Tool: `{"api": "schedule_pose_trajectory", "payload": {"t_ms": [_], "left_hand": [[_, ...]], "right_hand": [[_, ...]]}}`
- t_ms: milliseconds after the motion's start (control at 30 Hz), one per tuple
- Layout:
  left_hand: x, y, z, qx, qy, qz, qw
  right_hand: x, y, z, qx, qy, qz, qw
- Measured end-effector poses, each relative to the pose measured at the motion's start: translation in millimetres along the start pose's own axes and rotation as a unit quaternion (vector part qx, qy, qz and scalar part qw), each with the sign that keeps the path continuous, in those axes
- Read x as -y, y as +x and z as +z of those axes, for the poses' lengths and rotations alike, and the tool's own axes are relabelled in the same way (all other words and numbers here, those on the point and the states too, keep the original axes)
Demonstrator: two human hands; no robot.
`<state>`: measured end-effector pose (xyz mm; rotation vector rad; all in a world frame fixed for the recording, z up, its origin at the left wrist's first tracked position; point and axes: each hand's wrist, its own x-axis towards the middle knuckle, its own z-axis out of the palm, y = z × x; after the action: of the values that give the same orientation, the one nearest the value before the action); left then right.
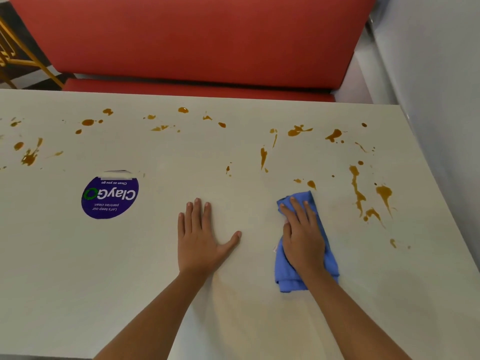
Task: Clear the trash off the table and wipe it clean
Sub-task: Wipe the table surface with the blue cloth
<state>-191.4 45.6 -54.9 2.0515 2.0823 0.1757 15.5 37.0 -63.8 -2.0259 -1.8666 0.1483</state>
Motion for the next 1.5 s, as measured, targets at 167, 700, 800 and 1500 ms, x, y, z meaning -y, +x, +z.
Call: {"api": "schedule_pose_trajectory", "payload": {"t_ms": [167, 700, 800, 1500], "left_hand": [[-2, 1, 0, -0.002, 0.001, -0.004, 1.0], [-2, 1, 2, -0.013, -0.004, -0.006, 1.0], [-2, 0, 2, -0.015, -0.004, -0.007, 1.0], [-3, -1, 3, -0.012, 0.008, -0.006, 1.0]], "right_hand": [[-30, 20, -9, 0.021, 0.082, -0.013, 0.996], [22, -27, -3, -0.005, 0.04, 0.077, 0.996], [16, -14, 0, -0.017, 0.101, 0.029, 0.994], [-43, -41, -27, -0.054, 0.08, 0.158, 0.983]]}}
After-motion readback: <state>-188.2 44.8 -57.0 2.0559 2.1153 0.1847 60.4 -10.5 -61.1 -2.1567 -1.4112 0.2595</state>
